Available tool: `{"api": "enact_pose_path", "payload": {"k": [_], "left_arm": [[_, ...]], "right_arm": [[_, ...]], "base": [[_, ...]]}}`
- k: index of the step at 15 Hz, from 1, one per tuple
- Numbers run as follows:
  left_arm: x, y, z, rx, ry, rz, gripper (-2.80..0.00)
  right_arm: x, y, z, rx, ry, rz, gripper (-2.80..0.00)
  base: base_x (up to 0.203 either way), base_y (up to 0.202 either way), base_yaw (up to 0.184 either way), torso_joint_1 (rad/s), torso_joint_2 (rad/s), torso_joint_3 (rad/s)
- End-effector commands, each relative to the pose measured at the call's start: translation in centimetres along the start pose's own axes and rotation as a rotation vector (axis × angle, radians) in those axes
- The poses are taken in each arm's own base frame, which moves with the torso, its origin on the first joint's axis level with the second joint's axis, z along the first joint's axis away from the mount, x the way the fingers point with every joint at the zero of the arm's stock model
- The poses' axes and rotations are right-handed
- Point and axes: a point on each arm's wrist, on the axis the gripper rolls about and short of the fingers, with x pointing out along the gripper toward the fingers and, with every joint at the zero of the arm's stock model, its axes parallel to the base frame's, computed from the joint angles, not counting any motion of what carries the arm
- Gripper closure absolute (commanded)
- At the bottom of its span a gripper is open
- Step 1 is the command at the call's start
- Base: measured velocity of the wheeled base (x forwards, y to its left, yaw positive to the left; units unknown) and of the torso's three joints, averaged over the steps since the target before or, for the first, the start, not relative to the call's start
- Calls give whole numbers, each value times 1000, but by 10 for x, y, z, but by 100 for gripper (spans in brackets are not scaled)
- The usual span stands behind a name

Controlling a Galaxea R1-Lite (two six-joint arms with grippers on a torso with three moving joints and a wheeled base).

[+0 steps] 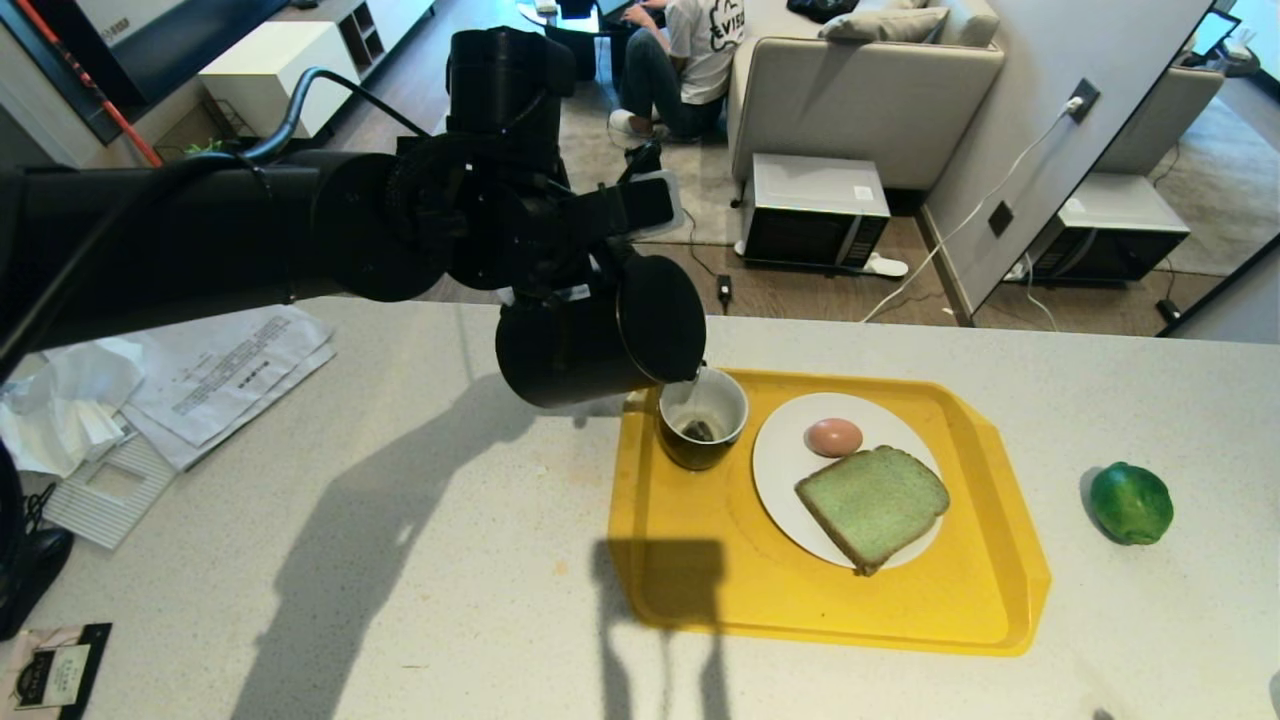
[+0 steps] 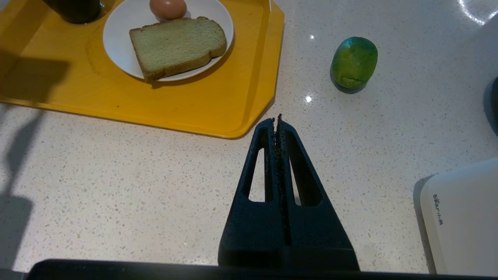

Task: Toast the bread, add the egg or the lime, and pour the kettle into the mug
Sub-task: Pour water into a cup

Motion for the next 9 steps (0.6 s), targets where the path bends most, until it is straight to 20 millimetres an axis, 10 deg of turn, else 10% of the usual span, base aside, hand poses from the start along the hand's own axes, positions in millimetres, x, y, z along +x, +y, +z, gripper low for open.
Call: {"api": "enact_pose_path", "payload": {"k": [1, 9], "left_arm": [[0, -1, 1, 32, 3, 2, 0], [-11, 5, 10, 119, -7, 34, 0]], "right_arm": [[0, 0, 0, -1, 1, 0, 0], [0, 0, 0, -1, 1, 0, 0]], "base": [[0, 0, 0, 0, 0, 0], [0, 0, 0, 0, 0, 0]]}}
